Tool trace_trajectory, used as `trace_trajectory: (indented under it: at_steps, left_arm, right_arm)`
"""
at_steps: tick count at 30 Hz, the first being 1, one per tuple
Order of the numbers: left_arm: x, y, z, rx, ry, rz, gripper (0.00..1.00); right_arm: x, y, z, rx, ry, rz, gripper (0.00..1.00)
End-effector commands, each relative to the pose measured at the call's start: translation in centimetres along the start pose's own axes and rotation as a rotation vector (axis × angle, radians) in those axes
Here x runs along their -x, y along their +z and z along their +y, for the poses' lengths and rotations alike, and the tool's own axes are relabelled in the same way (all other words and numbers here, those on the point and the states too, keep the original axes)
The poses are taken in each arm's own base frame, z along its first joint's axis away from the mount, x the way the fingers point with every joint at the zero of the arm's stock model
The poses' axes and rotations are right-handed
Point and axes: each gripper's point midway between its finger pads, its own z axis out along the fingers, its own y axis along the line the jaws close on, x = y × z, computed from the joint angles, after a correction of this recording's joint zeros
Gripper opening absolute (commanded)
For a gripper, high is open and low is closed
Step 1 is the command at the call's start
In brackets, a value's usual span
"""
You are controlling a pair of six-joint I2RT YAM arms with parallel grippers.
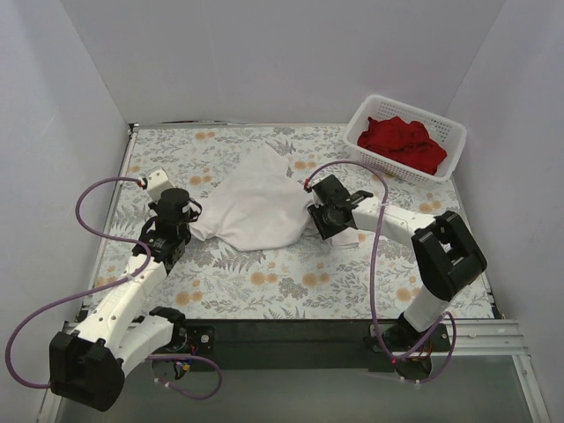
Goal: Fold and stack the t-shirts
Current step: Flatten the tshirt out
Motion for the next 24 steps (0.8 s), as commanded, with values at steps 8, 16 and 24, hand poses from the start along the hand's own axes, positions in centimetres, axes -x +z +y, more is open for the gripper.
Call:
trace_trajectory:
  at_steps: [8, 16, 24]
  left_arm:
    - [1.7, -0.3, 1.2, 0.053, -0.002, -0.076, 0.00]
    - [1.5, -0.3, 1.0, 0.043, 0.000, -0.068, 0.00]
    - [1.3, -0.2, 0.5, 0.017, -0.002, -0.056, 0.00]
  right_arm:
    - [5.4, -0.8, -9.1, -0.230, 0.102, -0.081, 0.01]
    - [11.3, -4.5, -13.3, -0.290, 0.245, -0.249, 0.44]
    - [5.3, -3.0, -5.1, 0.107, 0.270, -0.294, 0.43]
